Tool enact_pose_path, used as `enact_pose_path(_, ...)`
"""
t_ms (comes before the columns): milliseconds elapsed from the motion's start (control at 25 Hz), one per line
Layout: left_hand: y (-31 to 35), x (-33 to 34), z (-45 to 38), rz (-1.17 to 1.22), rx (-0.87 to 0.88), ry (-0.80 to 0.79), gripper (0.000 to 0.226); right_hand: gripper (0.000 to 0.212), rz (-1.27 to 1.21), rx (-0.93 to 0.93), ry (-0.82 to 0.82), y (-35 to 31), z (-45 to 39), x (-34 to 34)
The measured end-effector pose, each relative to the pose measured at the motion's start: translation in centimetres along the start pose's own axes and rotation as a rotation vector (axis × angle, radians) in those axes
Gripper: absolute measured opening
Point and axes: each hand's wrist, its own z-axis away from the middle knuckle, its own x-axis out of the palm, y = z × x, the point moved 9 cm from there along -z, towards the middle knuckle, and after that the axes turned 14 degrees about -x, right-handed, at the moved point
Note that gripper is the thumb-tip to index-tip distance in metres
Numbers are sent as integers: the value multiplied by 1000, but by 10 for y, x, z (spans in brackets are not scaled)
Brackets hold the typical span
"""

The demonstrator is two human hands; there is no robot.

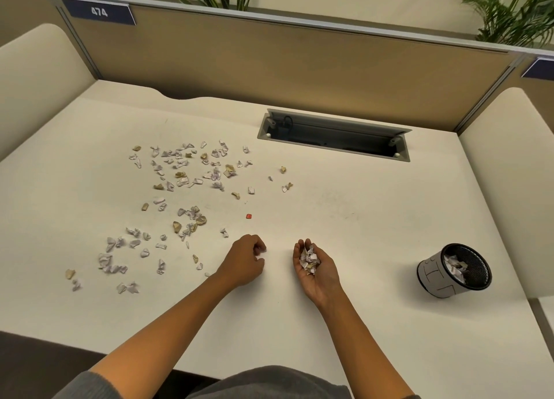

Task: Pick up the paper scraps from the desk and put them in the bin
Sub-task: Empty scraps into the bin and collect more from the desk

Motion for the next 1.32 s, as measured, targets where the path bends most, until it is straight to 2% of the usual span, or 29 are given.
enact_pose_path(360, 2, -11, 4, 247, -104, 7, 20, 19, 0, 1, -15, -3, 1, 1)
enact_pose_path(560, 62, -9, 27, 311, 140, 4, 15, 17, 82, 26, -57, 7, 5, -1)
enact_pose_path(680, 90, 9, 45, 185, 285, 3, 6, 18, 141, 48, -128, 9, 10, 5)
enact_pose_path(960, 109, 20, 47, 150, 334, 50, 10, 22, 113, 39, -149, -7, 17, 7)
enact_pose_path(1160, 103, 9, 49, 197, 353, 115, 12, 16, 2, -32, -81, -42, 20, 1)
enact_pose_path(1320, 83, 2, 40, 150, 301, 100, 9, 15, -96, -182, -73, -116, 26, 6)
